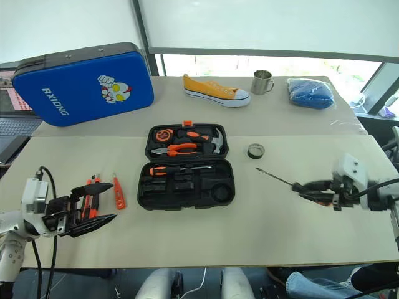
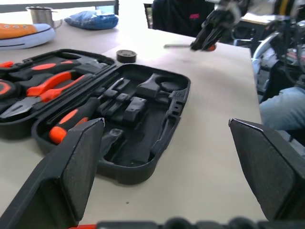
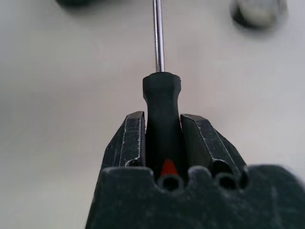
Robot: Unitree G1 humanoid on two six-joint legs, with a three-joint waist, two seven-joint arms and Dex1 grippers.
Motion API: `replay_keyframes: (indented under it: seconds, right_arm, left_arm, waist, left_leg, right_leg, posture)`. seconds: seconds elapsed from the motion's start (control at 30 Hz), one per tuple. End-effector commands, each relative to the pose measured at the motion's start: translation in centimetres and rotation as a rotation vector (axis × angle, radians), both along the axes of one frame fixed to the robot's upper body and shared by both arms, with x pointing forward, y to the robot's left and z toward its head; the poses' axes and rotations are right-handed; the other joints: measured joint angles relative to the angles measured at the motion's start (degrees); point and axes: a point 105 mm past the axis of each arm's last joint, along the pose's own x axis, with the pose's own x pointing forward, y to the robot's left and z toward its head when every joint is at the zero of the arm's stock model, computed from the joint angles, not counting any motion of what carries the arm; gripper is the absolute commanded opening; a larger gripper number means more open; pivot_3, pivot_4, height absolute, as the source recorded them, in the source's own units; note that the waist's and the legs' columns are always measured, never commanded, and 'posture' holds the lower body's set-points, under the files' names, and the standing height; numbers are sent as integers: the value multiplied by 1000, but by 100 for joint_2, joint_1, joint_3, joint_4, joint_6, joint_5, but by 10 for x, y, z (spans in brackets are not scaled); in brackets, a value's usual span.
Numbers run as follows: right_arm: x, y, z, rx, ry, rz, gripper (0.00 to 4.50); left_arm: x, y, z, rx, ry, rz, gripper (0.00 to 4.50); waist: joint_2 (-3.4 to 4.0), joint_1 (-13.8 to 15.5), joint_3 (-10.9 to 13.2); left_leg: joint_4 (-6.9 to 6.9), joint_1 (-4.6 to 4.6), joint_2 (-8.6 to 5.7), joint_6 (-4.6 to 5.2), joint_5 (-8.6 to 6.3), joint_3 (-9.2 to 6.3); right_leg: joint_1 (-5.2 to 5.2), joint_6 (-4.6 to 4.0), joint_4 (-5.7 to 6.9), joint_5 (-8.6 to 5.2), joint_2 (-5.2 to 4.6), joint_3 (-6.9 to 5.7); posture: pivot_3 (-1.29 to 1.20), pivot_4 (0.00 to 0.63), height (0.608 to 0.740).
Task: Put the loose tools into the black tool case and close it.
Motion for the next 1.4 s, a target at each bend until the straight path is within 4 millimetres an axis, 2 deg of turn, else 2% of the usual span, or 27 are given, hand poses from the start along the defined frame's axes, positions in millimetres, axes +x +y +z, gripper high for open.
replay_keyframes:
  seconds: [0.03, 0.13, 0.2, 0.3, 0.37, 0.5, 0.73, 1.2, 1.23, 1.3, 1.4]
  right_arm:
    - [7, 70, 15, 30, -63, 130, 863]
    - [27, 113, 13, 3, -101, 162, 863]
    - [39, 139, 10, -40, -120, 183, 863]
    - [51, 154, 3, -105, -119, 174, 863]
    - [62, 155, -8, -199, -119, 148, 863]
    - [63, 163, -14, -264, -105, 178, 863]
    - [68, 165, -29, -363, -126, 196, 863]
    - [77, 156, -36, -394, -99, 154, 863]
    - [77, 155, -36, -389, -101, 149, 1847]
    - [76, 155, -32, -378, -107, 169, 2402]
    - [62, 158, -21, -322, -85, 256, 3378]
  left_arm:
    - [-5, 16, 6, 3, -8, 68, 4500]
    - [-6, 18, -1, 4, 12, 90, 4500]
    - [-4, 18, -4, 3, 17, 95, 4500]
    - [-2, 13, -6, -1, 13, 86, 4500]
    - [-1, 9, -5, -10, 5, 79, 4500]
    - [-2, 5, -6, -16, 1, 75, 4500]
    - [-7, 3, -11, -9, 12, 75, 4500]
    - [-5, -1, -17, -15, 6, 76, 4500]
    - [-5, -1, -18, -16, 5, 76, 4500]
    - [-5, -1, -19, -17, 4, 75, 4500]
    - [-6, 0, -19, -17, 4, 78, 4500]
  waist:
    - [-13, -26, 7]
    - [-30, -17, 17]
    - [-35, 15, 21]
    - [-37, 126, 22]
    - [-38, 181, 22]
    - [-38, 195, 22]
    - [-38, 109, 22]
    - [-39, 138, 21]
    - [-39, 142, 21]
    - [-40, 147, 21]
    - [-40, 146, 21]
  left_leg:
    - [0, 2, 2, -1, -1, -1]
    - [2, -9, -6, -4, -1, -2]
    - [10, -47, -18, -6, 2, 7]
    - [19, -88, -20, -8, 4, -3]
    - [23, -121, -27, -7, 4, -5]
    - [30, -169, -33, -7, 4, -1]
    - [27, -162, -29, -7, 3, -1]
    - [29, -145, -29, -8, 4, 0]
    - [29, -145, -30, -8, 4, 0]
    - [30, -145, -30, -8, 4, 0]
    - [29, -146, -30, -8, 4, 0]
  right_leg:
    - [0, -2, -1, 1, 4, -1]
    - [-14, -2, -2, 1, -7, -6]
    - [-65, -2, 18, 2, -23, -4]
    - [-101, -1, 22, 4, -22, -16]
    - [-133, 3, 24, 8, -28, -22]
    - [-176, 10, 22, 14, -32, -23]
    - [-176, 4, 24, 17, -20, -23]
    - [-159, 3, 26, 18, -24, -24]
    - [-158, 3, 26, 18, -24, -24]
    - [-157, 4, 26, 18, -25, -24]
    - [-158, 4, 26, 18, -24, -25]
  posture:
    - [0, 150, 740]
    - [0, 150, 740]
    - [0, 150, 740]
    - [0, 150, 740]
    - [0, 150, 740]
    - [0, 150, 740]
    - [0, 150, 740]
    - [0, 150, 740]
    - [0, 150, 740]
    - [0, 150, 740]
    - [0, 150, 740]
